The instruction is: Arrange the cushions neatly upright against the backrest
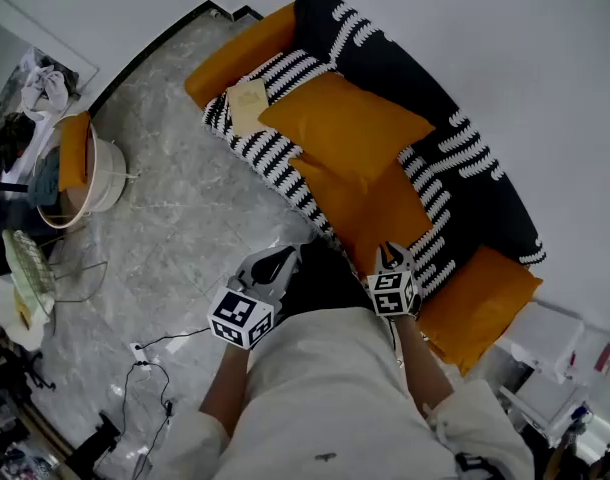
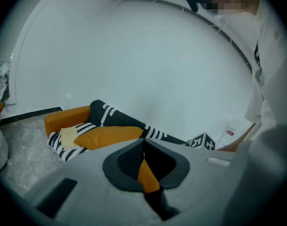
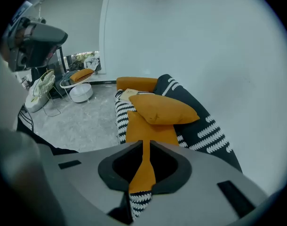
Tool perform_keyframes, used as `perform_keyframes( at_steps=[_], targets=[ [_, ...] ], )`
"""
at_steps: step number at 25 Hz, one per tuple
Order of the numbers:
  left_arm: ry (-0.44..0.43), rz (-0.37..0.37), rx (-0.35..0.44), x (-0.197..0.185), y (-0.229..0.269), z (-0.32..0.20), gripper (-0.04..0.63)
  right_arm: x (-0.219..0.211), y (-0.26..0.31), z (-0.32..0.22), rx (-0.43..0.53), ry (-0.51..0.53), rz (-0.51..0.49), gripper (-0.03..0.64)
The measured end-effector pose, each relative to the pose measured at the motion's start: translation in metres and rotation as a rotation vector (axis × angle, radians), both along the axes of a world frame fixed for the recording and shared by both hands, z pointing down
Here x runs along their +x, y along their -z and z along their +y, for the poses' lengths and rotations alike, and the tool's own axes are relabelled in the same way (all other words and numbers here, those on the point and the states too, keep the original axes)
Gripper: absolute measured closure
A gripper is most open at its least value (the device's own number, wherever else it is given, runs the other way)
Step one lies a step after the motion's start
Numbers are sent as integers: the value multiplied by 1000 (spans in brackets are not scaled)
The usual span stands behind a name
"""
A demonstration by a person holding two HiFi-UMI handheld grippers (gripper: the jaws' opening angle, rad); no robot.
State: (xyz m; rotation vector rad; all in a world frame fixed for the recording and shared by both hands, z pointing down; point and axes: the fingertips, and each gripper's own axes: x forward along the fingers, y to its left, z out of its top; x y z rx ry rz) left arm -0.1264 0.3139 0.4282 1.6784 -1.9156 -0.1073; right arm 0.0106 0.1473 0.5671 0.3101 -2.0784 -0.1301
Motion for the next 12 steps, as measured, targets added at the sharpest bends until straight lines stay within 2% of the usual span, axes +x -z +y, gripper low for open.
perform_keyframes(
  at_steps=[4,6,7,12],
  targets=[
    [-16,36,-29,-20,-8,-16,581,-24,-10,-14,-16,-18,14,603],
    [-40,41,-70,-37,-19,-28,581,-47,-10,-27,-22,-28,-7,552],
    [-52,31,-89,-47,-22,-34,581,-58,-11,-33,-28,-34,-20,522],
    [-73,-54,-135,-94,-18,-72,580,-95,-19,-60,-70,-31,-65,502]
  ],
)
